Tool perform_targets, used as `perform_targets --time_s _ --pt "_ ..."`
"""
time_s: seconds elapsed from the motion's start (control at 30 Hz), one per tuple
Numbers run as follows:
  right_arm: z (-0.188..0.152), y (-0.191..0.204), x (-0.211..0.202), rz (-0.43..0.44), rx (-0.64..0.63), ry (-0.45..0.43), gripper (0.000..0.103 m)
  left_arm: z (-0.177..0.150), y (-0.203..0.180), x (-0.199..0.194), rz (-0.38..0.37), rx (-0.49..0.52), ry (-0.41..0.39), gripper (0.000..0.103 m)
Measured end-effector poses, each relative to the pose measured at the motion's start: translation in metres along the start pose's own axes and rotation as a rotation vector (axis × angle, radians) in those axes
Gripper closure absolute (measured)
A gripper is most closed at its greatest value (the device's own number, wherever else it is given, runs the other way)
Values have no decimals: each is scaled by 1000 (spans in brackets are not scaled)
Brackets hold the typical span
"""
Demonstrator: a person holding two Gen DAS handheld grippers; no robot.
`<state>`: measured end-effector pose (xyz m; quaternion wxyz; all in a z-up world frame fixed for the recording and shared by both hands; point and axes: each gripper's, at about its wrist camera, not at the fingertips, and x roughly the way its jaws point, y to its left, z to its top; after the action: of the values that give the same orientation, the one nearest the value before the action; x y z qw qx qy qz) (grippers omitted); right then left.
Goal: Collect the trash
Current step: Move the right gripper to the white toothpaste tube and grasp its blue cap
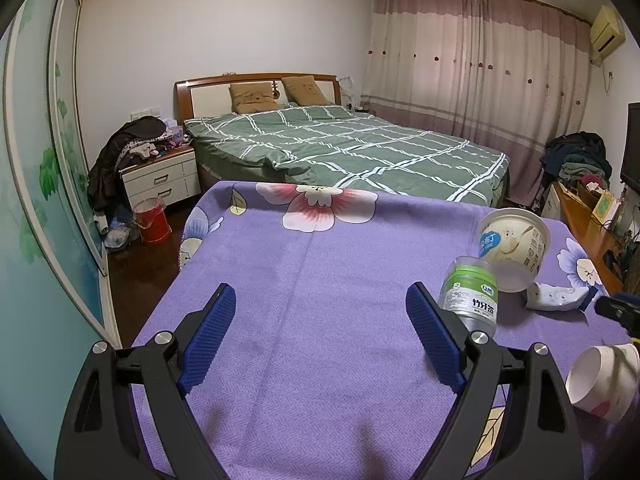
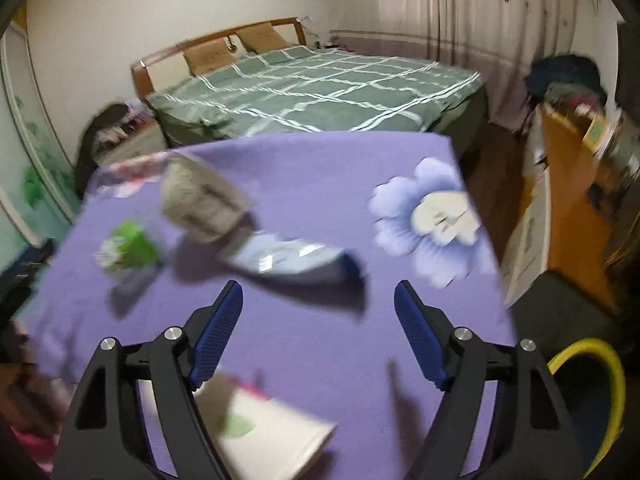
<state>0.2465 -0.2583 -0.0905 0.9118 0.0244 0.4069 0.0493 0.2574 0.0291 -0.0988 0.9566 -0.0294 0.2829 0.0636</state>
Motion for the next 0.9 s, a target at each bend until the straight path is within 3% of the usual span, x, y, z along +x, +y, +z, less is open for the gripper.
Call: perform_targets --time_s 0.07,0.17,0.37,0.4,0.47,0.9 --pt "4 -7 17 -26 -21 36 29 0 0 0 -2 2 1 17" --pt "6 -15 37 19 -11 78 29 0 -3 0 -2 12 2 17" --pt "14 -14 45 66 -31 59 30 0 -4 -2 -3 14 0 17" --pt "15 -14 45 69 -29 60 33 0 -4 -2 -3 14 -1 17" --pt "14 -13 46 104 -29 70 49 0 -4 -2 -4 12 -1 17" --pt "4 -23 36 95 41 82 68 -1 -4 -2 -5 13 -1 17"
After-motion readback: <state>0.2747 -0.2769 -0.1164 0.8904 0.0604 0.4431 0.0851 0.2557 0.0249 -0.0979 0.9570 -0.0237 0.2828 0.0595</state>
